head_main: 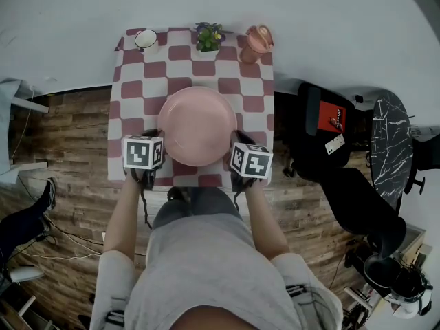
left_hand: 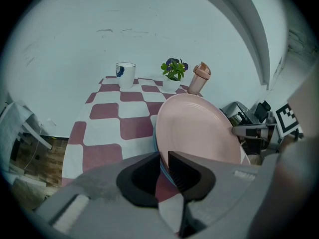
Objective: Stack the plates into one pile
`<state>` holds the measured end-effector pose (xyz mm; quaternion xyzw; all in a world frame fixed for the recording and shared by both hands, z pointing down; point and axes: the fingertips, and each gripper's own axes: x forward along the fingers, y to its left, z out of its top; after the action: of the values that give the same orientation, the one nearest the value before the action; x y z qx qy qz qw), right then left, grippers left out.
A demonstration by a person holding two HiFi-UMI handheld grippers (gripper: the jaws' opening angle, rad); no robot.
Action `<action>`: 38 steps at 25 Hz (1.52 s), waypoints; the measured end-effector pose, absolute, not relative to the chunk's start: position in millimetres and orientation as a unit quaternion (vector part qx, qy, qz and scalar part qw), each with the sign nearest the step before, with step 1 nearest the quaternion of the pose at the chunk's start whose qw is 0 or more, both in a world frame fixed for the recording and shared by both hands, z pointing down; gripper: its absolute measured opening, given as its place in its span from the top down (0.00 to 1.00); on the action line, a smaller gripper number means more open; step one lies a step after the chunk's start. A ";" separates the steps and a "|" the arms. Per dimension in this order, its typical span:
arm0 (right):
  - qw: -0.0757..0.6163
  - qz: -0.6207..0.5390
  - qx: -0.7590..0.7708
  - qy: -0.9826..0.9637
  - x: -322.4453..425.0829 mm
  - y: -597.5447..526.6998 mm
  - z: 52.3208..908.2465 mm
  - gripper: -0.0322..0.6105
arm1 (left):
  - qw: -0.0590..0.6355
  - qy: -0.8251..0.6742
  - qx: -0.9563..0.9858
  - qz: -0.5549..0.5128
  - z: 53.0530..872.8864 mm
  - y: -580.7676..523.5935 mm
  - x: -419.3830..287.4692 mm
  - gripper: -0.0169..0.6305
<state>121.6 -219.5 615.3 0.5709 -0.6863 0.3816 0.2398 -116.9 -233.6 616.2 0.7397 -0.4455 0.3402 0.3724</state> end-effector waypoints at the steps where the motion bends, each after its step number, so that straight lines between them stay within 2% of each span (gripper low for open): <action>1: 0.242 0.382 0.571 -0.686 121.9 -219.4 616.5 0.90 | 0.372 -0.445 0.740 0.341 617.3 -233.6 -116.3 0.88; 14: 0.273 0.360 0.569 -0.686 123.6 -223.0 624.4 0.89 | 0.361 -0.434 0.749 0.347 629.9 -230.4 -114.9 0.85; 20: 0.264 0.340 0.575 -0.696 118.4 -228.5 615.8 0.82 | 0.322 -0.453 0.768 0.319 611.6 -239.6 -118.2 0.85; 23: 0.248 0.325 0.585 -0.700 116.6 -231.6 603.8 0.84 | 0.291 -0.469 0.778 0.299 592.2 -247.6 -119.8 0.87; 26: 0.216 0.311 0.591 -0.712 111.2 -234.7 583.5 0.95 | 0.255 -0.486 0.792 0.268 565.1 -254.4 -120.5 0.96; 38: 0.100 0.207 0.600 -0.767 85.0 -229.2 468.8 0.95 | 0.105 -0.509 0.843 0.139 441.3 -253.8 -114.7 0.96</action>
<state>85.0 -229.2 468.8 0.5997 -0.7666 0.2066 0.0998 -114.7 -253.8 441.3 0.8428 -0.5092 0.1387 0.1054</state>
